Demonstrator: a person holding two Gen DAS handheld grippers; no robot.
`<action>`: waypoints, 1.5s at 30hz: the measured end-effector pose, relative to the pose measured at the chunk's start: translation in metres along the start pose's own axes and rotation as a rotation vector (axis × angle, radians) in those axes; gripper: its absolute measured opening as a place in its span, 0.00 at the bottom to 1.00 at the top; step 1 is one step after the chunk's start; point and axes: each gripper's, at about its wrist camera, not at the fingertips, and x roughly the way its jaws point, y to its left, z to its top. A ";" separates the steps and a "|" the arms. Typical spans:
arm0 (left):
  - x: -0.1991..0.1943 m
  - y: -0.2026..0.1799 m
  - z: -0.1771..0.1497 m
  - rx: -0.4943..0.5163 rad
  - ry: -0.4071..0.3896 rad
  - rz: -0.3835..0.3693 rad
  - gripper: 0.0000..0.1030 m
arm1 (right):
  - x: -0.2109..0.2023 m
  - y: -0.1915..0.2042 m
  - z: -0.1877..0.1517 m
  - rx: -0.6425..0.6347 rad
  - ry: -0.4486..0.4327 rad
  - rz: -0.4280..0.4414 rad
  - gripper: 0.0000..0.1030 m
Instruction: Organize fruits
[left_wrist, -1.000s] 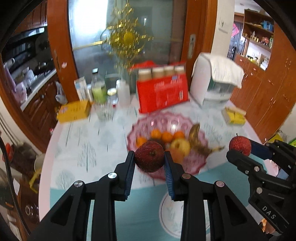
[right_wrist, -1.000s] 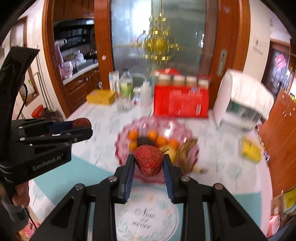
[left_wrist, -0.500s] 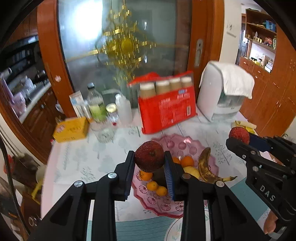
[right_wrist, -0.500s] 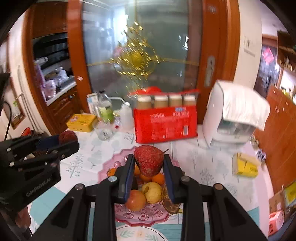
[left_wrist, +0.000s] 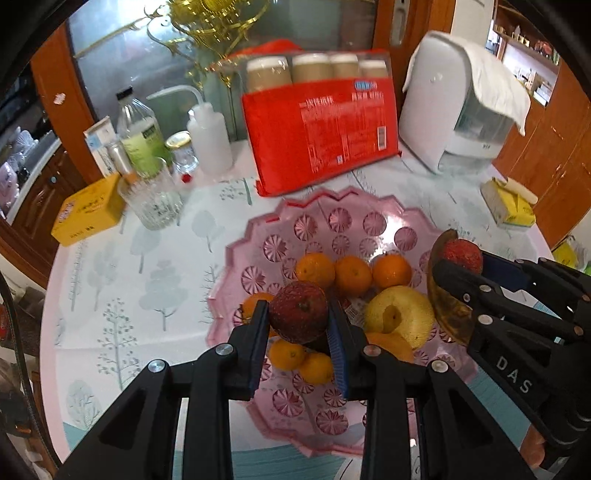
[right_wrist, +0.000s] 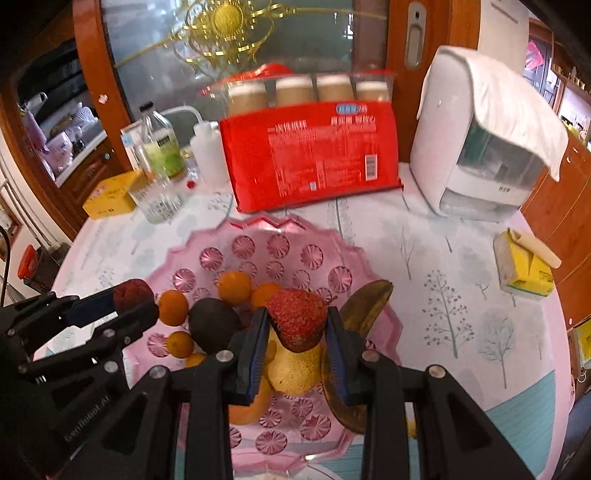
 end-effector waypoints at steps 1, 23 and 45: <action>0.006 -0.001 0.000 0.006 0.005 -0.001 0.29 | 0.004 -0.001 0.001 -0.001 0.005 -0.003 0.30; 0.018 -0.006 0.004 0.037 -0.036 0.039 0.63 | 0.025 -0.005 0.005 0.002 0.018 -0.046 0.34; -0.045 -0.002 -0.007 -0.010 -0.088 0.058 0.87 | -0.028 -0.005 -0.008 0.016 -0.051 -0.016 0.40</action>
